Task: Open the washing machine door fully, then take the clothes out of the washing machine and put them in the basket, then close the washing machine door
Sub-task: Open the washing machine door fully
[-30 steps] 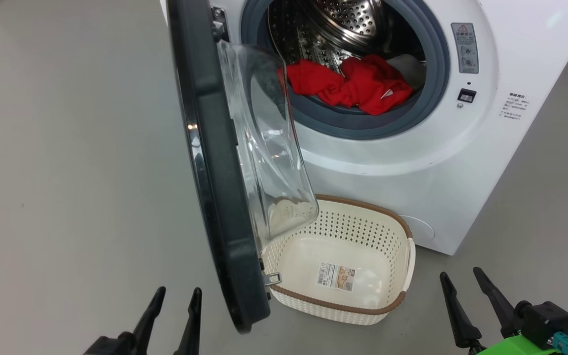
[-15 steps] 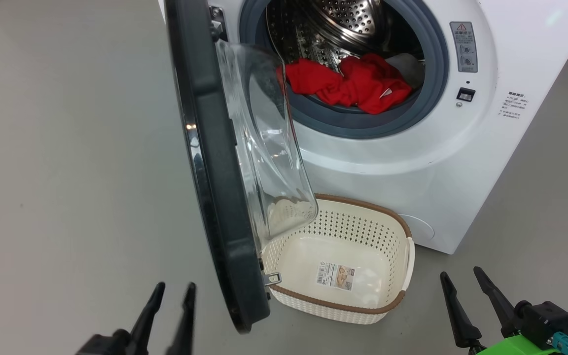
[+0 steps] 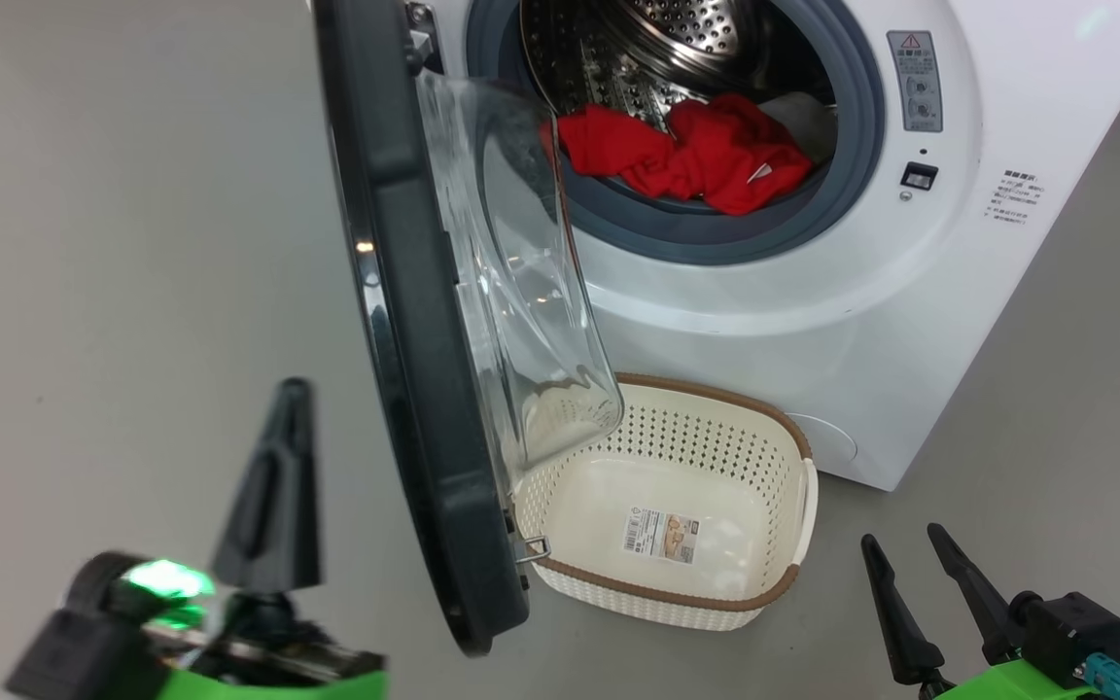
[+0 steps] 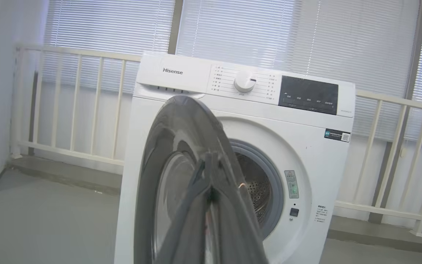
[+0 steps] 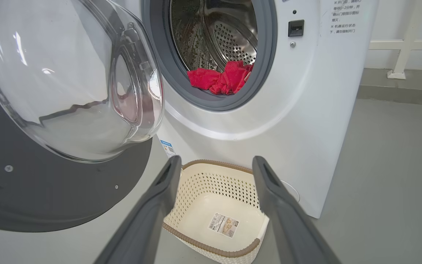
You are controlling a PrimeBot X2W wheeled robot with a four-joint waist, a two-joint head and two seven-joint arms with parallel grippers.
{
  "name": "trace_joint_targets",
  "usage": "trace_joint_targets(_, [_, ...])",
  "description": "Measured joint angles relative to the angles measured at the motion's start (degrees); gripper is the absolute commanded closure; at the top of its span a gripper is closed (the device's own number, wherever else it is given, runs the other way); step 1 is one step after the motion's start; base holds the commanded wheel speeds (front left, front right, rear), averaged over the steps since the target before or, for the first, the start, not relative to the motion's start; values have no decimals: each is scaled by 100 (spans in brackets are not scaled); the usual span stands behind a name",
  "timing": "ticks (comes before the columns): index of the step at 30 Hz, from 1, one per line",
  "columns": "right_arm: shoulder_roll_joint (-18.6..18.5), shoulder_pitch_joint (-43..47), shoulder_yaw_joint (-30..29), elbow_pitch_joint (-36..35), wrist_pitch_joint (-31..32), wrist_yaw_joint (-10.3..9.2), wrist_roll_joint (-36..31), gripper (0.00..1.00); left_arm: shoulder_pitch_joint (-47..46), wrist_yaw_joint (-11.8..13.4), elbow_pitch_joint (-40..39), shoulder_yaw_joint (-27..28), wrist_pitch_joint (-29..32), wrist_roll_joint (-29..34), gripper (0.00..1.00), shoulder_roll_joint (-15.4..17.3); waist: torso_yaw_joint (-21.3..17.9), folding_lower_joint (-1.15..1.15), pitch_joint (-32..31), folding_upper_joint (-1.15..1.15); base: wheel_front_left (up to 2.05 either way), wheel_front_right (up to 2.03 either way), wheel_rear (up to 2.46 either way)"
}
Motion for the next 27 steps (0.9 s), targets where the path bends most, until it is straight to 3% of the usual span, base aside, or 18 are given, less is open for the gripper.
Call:
trace_joint_targets(6, [-8,-18,27,-20,1,0,0,0,-53,-93,-147,-1132,0,163,100,0,-33,0,45,0,0,0,0])
trace_joint_targets(12, [-8,-48,63,-27,0,0,2,0,60,-189,990,-1869,2,-62,100,14,-81,0,77,0,0,0,0])
trace_joint_targets(18, [-9,-53,67,-29,0,0,5,0,65,-193,1850,-1948,3,-296,100,30,-112,0,121,0,0,0,0])
trace_joint_targets(27, [-40,-133,58,-43,0,0,42,0,57,-119,1987,-1722,3,-457,100,12,-80,0,124,0,0,0,0])
